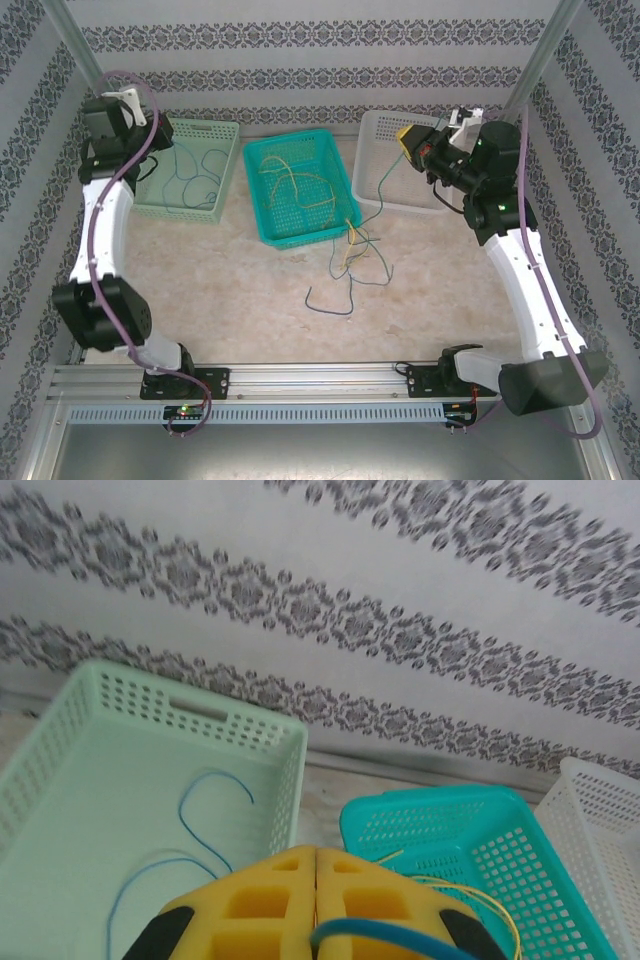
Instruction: Untangle the cables
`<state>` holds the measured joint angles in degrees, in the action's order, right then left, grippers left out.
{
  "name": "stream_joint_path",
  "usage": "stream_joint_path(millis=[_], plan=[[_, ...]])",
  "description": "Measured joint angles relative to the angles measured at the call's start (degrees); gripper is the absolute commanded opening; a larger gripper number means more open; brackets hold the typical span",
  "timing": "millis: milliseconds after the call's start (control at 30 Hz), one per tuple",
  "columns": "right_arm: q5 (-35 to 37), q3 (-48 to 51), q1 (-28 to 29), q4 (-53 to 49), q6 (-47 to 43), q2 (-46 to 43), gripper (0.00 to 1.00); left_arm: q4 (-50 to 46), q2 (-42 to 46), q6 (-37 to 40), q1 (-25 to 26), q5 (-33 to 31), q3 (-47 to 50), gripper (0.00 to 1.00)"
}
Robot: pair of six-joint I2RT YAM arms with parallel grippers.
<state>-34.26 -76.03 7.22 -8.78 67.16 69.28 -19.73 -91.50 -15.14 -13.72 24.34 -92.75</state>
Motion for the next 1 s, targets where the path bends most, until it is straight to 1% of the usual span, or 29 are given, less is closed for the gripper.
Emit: stream_joint_path(millis=[100, 200, 400, 433, 467, 567, 633, 700, 733, 767, 833, 867, 933, 967, 1000], plan=[[-0.4, 0.0, 0.0, -0.2, 0.0, 0.3, 0.00, -1.0, -7.3, -1.3, -1.0, 2.0, -5.9, 0.04], [-0.8, 0.4, 0.0, -0.1, 0.0, 0.4, 0.00, -1.4, -13.1, -2.3, -1.8, 3.0, -9.6, 0.04], [-0.8, 2.8, 0.0, -0.3, 0.0, 0.2, 0.00, -5.1, -24.2, -2.5, -2.3, 2.4, -18.6, 0.04], [-0.7, 3.2, 0.0, -0.4, 0.0, 0.0, 0.00, -6.2, -25.9, -2.3, -2.3, 2.3, -20.4, 0.04], [-0.7, 3.8, 0.0, -0.5, 0.0, -0.2, 0.00, -7.3, -27.6, -2.0, -2.3, 2.1, -22.2, 0.07], [-0.4, 5.5, 0.0, -0.7, 0.0, -1.3, 0.00, -9.6, -30.6, -1.5, -2.4, 0.8, -24.1, 0.21], [-0.1, 6.3, 0.0, -0.9, 0.0, -1.9, 0.00, -11.2, -31.6, -1.1, -2.4, -0.2, -24.0, 0.39], [0.2, 6.8, 0.0, -0.9, -0.2, -2.3, 0.00, -12.2, -32.0, -0.9, -2.4, -1.1, -23.1, 0.48], [0.3, 7.0, 0.0, -1.0, -0.3, -2.4, 0.00, -12.7, -32.0, -0.7, -2.5, -1.4, -22.5, 0.54], [0.4, 7.2, 0.0, -1.1, -0.4, -2.5, 0.00, -13.1, -32.0, -0.7, -2.5, -1.8, -22.1, 0.63], [0.5, 7.4, 0.0, -1.4, -0.7, -2.6, 0.00, -14.0, -32.2, -0.8, -2.5, -2.3, -21.7, 0.70], [0.6, 7.5, 0.0, -1.4, -0.9, -2.7, 0.00, -14.3, -32.3, -0.9, -2.5, -2.4, -21.7, 0.75], [0.8, 7.8, 0.0, -1.7, -1.1, -2.9, 0.00, -14.8, -32.4, -1.4, -2.5, -2.6, -21.5, 0.93], [0.9, 7.9, 0.0, -1.7, -1.2, -2.9, 0.00, -14.8, -32.4, -1.3, -2.5, -2.6, -21.2, 1.00], [1.0, 7.9, 0.0, -1.8, -1.2, -2.9, 0.00, -14.8, -32.4, -1.6, -2.4, -2.8, -20.9, 1.00]])
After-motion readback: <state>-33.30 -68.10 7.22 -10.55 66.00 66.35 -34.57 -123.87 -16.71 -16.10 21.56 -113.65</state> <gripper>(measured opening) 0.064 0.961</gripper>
